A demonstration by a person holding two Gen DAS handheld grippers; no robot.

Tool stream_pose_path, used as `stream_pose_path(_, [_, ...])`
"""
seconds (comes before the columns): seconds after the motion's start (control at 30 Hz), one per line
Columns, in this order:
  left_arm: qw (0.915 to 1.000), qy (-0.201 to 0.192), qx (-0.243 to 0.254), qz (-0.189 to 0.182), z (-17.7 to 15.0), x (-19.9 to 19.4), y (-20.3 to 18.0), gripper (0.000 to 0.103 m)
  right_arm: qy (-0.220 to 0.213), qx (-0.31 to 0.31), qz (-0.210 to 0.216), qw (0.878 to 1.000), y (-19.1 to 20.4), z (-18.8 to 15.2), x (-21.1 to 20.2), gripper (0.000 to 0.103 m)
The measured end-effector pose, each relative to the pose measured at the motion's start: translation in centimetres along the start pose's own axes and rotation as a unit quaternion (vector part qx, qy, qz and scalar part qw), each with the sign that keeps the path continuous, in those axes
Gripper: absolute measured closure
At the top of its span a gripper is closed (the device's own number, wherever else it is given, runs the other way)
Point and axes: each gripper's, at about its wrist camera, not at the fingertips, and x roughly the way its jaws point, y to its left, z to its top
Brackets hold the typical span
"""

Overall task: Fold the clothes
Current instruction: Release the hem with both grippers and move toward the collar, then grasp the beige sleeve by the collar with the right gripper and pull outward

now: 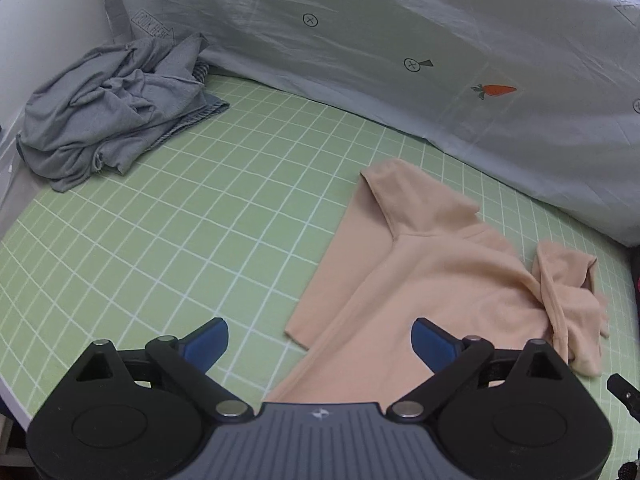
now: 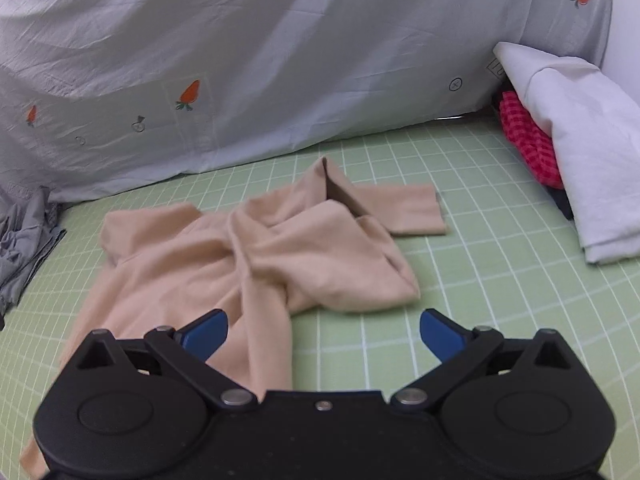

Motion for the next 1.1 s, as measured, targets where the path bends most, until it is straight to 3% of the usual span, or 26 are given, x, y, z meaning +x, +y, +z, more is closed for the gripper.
stream_pose_path(0.2, [0.9997, -0.004, 0.023, 0.000, 3.5, 1.2, -3.4, 0.005, 0.026, -0.025, -0.054, 0.998, -1.0, 6.0, 5.6, 0.001])
stream_pose_path(0.33, [0.9988, -0.010, 0.047, -0.005, 5.2, 3.2, -5.6, 0.005, 0.040, -0.079, -0.066, 0.994, -1.3, 8.6, 9.6, 0.022])
stream_pose_path(0.43, [0.9986, 0.017, 0.049, -0.011, 5.9, 5.2, -7.3, 0.005, 0.061, -0.091, -0.054, 0.993, -1.8, 9.3, 12.9, 0.037])
stream_pose_path(0.53, [0.9971, 0.009, 0.069, -0.030, 6.3, 5.2, -8.7, 0.005, 0.076, -0.084, -0.042, 0.993, -2.0, 9.2, 14.4, 0.044])
stream_pose_path(0.6, [0.9955, 0.009, 0.087, -0.034, 6.1, 5.2, -9.4, 0.005, 0.078, -0.075, -0.037, 0.993, -2.0, 9.1, 15.0, 0.053])
stream_pose_path(0.63, [0.9951, 0.010, 0.093, -0.034, 6.0, 5.3, -9.6, 0.005, 0.080, -0.069, -0.035, 0.994, -2.1, 9.0, 15.2, 0.067])
stream_pose_path(0.67, [0.9950, 0.012, 0.093, -0.035, 5.8, 5.2, -9.6, 0.005, 0.082, -0.063, -0.034, 0.994, -2.3, 8.9, 15.3, 0.089])
stream_pose_path(0.7, [0.9950, 0.014, 0.092, -0.036, 5.7, 5.1, -9.6, 0.005, 0.081, -0.057, -0.034, 0.995, -2.5, 8.8, 15.2, 0.098])
stream_pose_path(0.73, [0.9951, 0.016, 0.090, -0.038, 5.5, 5.0, -9.5, 0.005, 0.070, -0.050, -0.035, 0.996, -2.9, 8.7, 14.6, 0.100])
stream_pose_path(0.83, [0.9956, 0.020, 0.080, -0.043, 4.7, 4.4, -9.0, 0.005, 0.026, -0.034, -0.046, 0.998, -4.0, 8.5, 11.7, 0.101])
stream_pose_path(1.0, [0.9964, 0.025, 0.062, -0.052, 3.4, 3.4, -8.1, 0.005, -0.036, -0.026, -0.117, 0.992, -6.3, 8.0, 4.9, 0.101])
stream_pose_path(1.1, [0.9965, 0.030, 0.057, -0.054, 2.8, 3.2, -7.8, 0.005, -0.043, 0.004, -0.165, 0.985, -8.6, 6.2, 1.4, 0.101])
